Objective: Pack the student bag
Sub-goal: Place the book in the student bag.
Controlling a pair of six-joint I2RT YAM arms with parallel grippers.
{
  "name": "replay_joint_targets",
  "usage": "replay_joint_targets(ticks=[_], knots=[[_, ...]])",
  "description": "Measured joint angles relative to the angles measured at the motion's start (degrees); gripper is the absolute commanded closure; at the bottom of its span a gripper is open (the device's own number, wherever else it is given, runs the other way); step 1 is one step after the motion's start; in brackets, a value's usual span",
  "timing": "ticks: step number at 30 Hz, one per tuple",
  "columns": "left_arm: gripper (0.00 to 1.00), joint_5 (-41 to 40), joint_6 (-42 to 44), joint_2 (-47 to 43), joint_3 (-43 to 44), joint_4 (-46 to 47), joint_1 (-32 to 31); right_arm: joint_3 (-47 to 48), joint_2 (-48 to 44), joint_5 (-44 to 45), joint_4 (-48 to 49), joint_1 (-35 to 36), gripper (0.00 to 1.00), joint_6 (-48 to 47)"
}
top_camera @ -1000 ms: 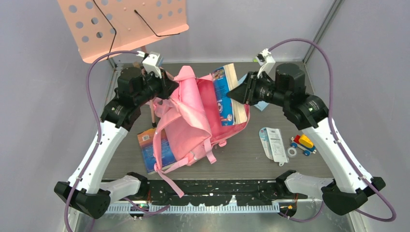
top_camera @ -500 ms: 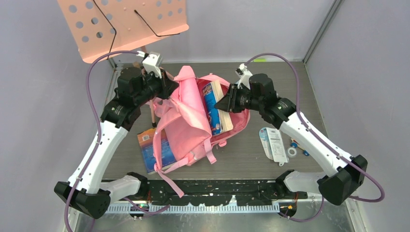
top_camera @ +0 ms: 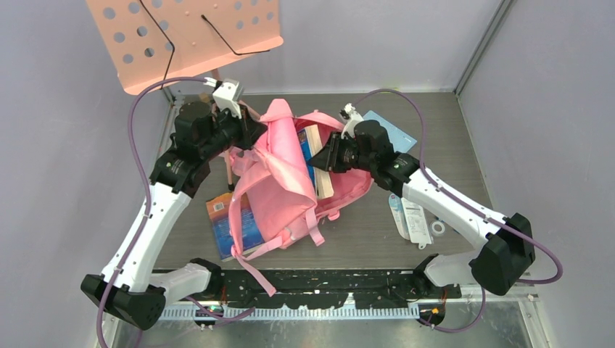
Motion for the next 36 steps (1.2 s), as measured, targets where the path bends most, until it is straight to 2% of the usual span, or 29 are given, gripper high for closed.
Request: replay_joint_targets(ticks=[1, 7, 11, 15, 23, 29, 36], knots=[[1.00, 0.1, 0.0, -0.1, -0.1, 0.0, 0.0, -0.3, 0.2, 1.3, -0.2, 0.1, 0.96, -0.2], [1.00, 0.1, 0.0, -0.6, -0.7, 0.4, 0.1, -1.2, 0.4, 10.4, -3.8, 0.2, 0.53, -2.4], [1.00, 0.3, 0.0, -0.6, -0.9, 0.5, 0.1, -1.4, 0.3, 14.8, -5.2, 0.2, 0.36, -3.0], [1.00, 0.5, 0.0, -0.6, -1.0, 0.5, 0.1, -1.9, 0.3, 16.2, -5.9, 0.1, 0.29, -2.7], [1.00, 0.5, 0.0, -0.6, -1.1, 0.7, 0.2, -2.8, 1.1, 15.8, -6.1, 0.2, 0.26, -2.1], [1.00, 0.3, 0.0, -0.6, -1.1, 0.8, 0.2, -3.1, 0.9, 15.5, -7.3, 0.2, 0.19, -2.4], [1.00, -0.7, 0.0, -0.8, -1.3, 0.8, 0.2, -1.9, -3.8, 15.8, -12.8, 0.2, 0.09, -5.2]])
